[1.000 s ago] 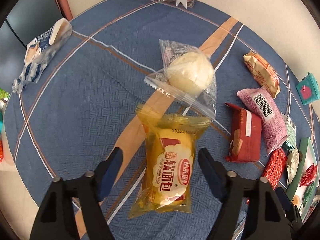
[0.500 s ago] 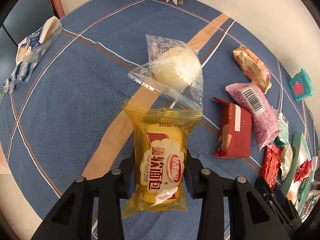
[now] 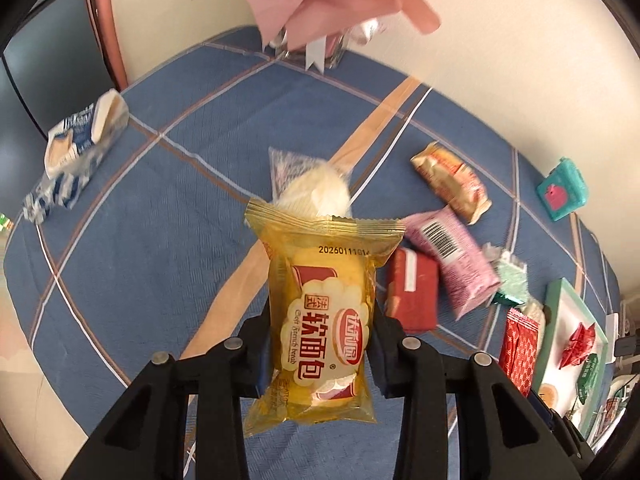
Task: Organize snacks
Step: 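Carry the yellow bread bag and red patterned bar over the white tray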
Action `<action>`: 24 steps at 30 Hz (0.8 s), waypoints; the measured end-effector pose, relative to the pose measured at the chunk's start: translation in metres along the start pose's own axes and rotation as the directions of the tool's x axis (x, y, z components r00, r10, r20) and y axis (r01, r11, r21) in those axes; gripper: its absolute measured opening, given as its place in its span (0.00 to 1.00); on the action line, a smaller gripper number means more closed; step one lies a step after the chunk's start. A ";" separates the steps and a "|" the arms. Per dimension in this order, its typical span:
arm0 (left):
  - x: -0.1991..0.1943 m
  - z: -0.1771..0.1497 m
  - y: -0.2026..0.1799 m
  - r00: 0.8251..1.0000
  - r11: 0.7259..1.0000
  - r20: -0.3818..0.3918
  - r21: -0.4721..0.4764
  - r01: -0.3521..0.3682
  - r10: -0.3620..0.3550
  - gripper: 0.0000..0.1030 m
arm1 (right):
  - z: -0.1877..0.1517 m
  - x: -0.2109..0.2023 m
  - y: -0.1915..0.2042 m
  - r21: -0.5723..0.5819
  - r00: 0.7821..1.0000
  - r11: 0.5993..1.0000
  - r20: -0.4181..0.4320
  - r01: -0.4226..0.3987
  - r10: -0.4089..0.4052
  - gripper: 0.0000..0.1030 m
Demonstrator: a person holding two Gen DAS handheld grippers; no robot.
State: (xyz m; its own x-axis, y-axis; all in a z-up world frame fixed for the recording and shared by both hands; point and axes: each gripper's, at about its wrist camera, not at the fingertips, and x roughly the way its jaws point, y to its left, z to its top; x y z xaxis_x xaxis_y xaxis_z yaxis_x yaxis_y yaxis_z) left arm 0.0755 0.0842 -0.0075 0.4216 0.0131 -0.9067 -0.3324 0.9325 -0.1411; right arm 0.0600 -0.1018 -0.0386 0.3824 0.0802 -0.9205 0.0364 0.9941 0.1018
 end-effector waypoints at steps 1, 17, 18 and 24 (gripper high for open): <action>-0.004 0.000 -0.002 1.000 1.000 0.010 0.005 -0.001 0.001 0.38 | -0.001 -0.006 -0.001 0.005 1.000 1.000 0.011 -0.007 0.007 0.45; -0.031 -0.012 -0.071 0.996 0.982 0.084 0.187 -0.012 -0.004 0.38 | 0.005 -0.054 -0.039 0.091 0.994 0.996 0.109 -0.007 -0.003 0.46; -0.033 -0.014 -0.077 0.996 0.979 0.088 0.202 -0.013 -0.005 0.38 | 0.005 -0.055 -0.045 0.106 0.994 0.994 0.108 -0.007 -0.005 0.46; -0.043 -0.031 -0.122 0.994 0.948 0.105 0.318 -0.013 -0.022 0.38 | 0.005 -0.062 -0.084 0.205 0.994 0.979 0.109 0.006 -0.029 0.46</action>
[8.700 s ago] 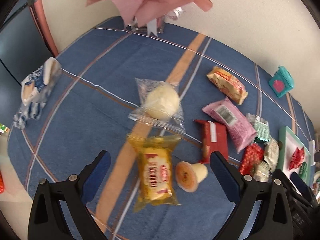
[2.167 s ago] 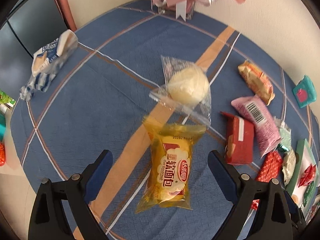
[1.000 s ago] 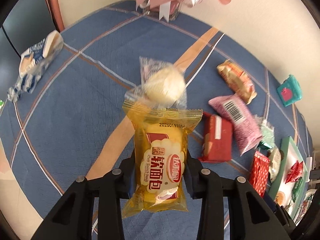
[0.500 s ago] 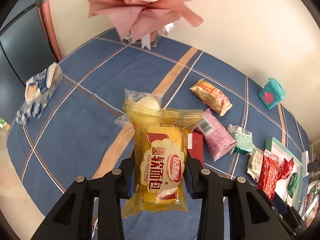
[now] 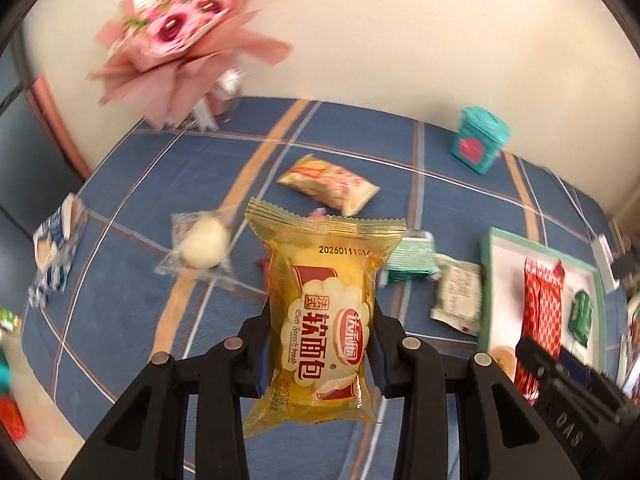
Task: Organize snacks
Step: 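Carry the yellow bread bag and red patterned bar over the white tray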
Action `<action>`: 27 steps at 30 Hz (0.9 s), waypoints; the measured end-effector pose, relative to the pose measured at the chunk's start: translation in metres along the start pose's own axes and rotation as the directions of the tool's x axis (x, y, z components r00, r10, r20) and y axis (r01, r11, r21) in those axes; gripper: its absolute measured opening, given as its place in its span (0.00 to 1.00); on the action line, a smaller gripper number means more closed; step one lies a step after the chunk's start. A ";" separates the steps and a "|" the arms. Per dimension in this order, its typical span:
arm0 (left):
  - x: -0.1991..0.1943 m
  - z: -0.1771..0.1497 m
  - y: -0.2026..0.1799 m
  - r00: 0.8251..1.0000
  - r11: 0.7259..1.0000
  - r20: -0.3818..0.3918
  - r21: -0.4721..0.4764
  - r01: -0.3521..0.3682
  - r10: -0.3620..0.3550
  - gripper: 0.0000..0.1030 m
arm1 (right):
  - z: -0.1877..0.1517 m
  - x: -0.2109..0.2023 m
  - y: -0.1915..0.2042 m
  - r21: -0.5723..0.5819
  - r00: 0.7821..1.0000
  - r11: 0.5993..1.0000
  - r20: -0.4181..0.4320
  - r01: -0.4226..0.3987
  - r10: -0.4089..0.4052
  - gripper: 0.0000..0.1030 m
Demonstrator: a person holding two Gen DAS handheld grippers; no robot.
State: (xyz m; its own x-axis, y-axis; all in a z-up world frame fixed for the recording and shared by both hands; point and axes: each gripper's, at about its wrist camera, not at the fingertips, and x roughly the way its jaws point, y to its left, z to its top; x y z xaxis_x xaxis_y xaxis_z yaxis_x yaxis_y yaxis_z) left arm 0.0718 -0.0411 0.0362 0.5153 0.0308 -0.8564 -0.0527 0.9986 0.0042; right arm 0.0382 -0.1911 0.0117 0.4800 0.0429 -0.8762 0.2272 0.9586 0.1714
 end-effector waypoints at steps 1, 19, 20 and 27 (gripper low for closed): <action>-0.001 -0.001 -0.009 1.000 1.000 0.003 0.025 0.001 -0.001 0.38 | 0.002 -0.001 -0.007 0.016 1.000 1.000 0.002 0.003 -0.003 0.46; -0.021 -0.025 -0.133 0.998 0.947 0.042 0.319 0.035 -0.051 0.38 | 0.017 -0.023 -0.130 0.275 0.996 0.958 0.027 0.077 -0.087 0.46; -0.021 -0.025 -0.139 0.998 0.944 0.043 0.329 0.035 -0.052 0.38 | 0.017 -0.024 -0.134 0.281 0.995 0.956 0.028 0.083 -0.095 0.46; -0.017 -0.027 -0.161 0.996 0.934 0.030 0.351 0.067 -0.083 0.38 | 0.017 -0.030 -0.154 0.308 0.992 0.945 0.035 0.109 -0.125 0.46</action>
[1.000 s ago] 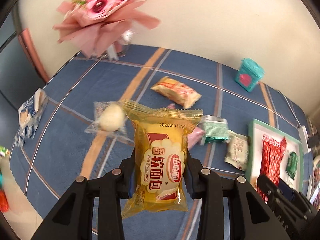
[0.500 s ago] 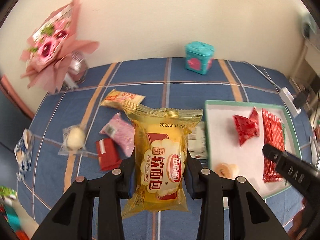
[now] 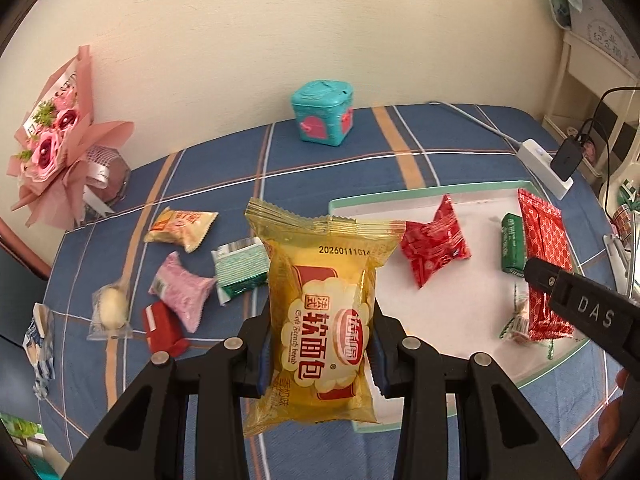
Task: Organize snacks
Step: 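Carry the yellow bread bag and red patterned bar over the white tray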
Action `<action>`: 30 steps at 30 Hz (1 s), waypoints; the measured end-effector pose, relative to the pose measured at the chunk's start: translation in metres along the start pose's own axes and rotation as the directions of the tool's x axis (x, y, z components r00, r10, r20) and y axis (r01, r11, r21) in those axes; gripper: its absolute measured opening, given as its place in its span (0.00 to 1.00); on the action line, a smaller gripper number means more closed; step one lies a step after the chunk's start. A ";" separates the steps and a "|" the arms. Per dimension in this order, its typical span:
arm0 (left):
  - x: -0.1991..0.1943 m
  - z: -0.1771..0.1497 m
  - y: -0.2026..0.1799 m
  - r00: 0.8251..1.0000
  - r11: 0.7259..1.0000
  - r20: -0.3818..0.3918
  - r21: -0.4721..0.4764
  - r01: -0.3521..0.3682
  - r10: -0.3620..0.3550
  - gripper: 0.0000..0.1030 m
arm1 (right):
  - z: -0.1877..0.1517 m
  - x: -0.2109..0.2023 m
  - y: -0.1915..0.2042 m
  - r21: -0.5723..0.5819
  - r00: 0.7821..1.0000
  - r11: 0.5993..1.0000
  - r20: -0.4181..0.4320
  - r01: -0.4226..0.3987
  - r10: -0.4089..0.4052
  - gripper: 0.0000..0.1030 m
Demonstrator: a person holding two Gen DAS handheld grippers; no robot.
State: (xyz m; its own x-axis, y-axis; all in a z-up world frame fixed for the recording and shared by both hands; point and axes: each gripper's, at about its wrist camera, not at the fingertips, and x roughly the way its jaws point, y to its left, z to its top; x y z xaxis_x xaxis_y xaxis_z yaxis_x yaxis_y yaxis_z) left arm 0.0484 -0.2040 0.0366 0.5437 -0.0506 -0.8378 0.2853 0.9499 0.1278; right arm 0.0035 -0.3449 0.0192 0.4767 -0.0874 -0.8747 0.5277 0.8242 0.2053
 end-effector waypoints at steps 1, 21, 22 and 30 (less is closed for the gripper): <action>0.001 0.001 -0.002 1.000 1.000 0.000 -0.001 0.005 -0.005 0.39 | 0.000 0.000 -0.002 0.001 1.000 1.000 -0.001 0.000 0.000 0.46; 0.057 0.022 -0.012 0.992 0.990 -0.057 -0.093 0.109 -0.115 0.38 | 0.014 0.024 0.002 -0.024 0.999 0.999 0.023 -0.039 0.039 0.46; 0.060 0.023 -0.012 0.991 0.989 -0.060 -0.097 0.111 -0.117 0.39 | 0.014 0.026 0.002 -0.026 0.999 0.999 0.024 -0.038 0.038 0.46; 0.081 0.033 -0.013 0.988 0.985 -0.070 -0.116 0.129 -0.137 0.39 | 0.019 0.044 -0.002 -0.030 0.999 0.999 0.032 -0.043 0.044 0.46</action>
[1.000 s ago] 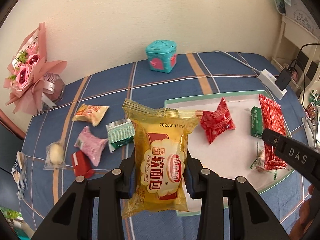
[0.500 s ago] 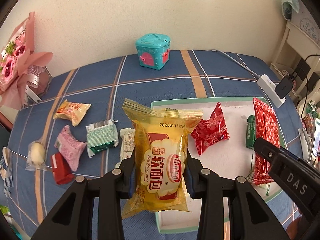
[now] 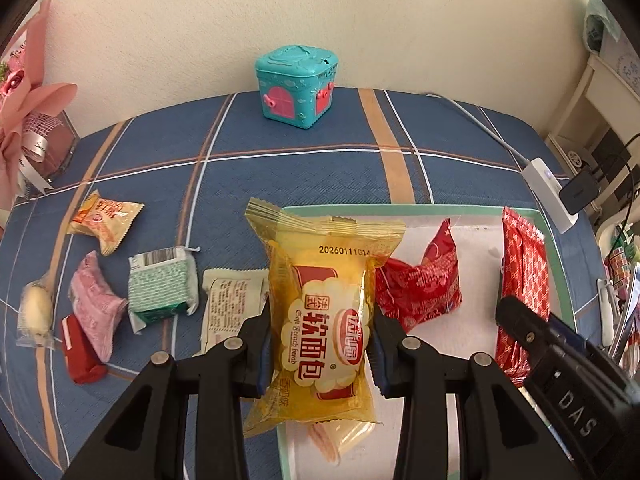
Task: Organize snacks
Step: 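Carry the yellow bread bag and red patterned bar over the white tray, then lower both snacks into the tray and open both tools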
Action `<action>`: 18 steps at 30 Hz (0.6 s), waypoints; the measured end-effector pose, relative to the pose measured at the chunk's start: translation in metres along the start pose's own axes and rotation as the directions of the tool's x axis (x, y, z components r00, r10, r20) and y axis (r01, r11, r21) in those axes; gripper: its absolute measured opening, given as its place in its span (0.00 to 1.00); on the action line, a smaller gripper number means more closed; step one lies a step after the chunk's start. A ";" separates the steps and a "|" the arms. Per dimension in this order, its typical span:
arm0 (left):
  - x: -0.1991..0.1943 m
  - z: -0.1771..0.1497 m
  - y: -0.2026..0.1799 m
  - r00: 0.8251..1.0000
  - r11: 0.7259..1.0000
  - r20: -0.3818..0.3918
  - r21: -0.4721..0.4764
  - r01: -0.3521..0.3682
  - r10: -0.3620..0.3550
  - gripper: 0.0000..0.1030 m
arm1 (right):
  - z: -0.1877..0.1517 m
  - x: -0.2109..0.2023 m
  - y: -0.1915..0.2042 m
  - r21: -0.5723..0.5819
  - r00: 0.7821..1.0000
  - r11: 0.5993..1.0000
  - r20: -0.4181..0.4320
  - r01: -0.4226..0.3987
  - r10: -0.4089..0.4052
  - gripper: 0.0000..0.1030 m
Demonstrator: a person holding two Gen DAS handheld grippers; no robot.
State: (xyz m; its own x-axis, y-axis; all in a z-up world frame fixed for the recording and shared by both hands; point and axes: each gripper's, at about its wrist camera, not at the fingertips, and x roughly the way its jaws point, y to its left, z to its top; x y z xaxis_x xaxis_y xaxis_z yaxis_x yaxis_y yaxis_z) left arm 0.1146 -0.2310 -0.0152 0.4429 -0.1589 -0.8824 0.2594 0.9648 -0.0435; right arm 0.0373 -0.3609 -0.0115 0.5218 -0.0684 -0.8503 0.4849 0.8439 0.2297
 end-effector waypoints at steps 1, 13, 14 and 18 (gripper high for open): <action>0.002 0.001 0.000 1.000 1.000 0.001 -0.003 -0.001 0.001 0.39 | 0.000 0.002 -0.001 0.002 1.000 1.000 0.002 0.000 0.000 0.46; 0.023 0.008 0.001 1.000 1.000 -0.018 -0.008 0.013 -0.013 0.39 | -0.002 0.027 -0.003 -0.021 0.999 0.999 -0.017 0.048 -0.048 0.46; 0.025 0.008 0.001 1.000 1.000 -0.021 -0.010 0.016 -0.016 0.39 | -0.002 0.029 -0.002 -0.025 0.998 0.998 -0.019 0.052 -0.053 0.46; 0.031 0.007 0.000 0.999 1.000 -0.035 -0.012 0.029 -0.030 0.39 | -0.004 0.031 0.001 -0.043 0.998 0.997 -0.017 0.061 -0.062 0.46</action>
State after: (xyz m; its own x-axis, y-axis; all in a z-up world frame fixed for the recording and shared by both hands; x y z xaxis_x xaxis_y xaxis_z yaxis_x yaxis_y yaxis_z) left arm 0.1345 -0.2372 -0.0389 0.4051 -0.1801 -0.8964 0.2621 0.9621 -0.0749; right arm 0.0515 -0.3599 -0.0398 0.4786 -0.1112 -0.8710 0.4854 0.8601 0.1570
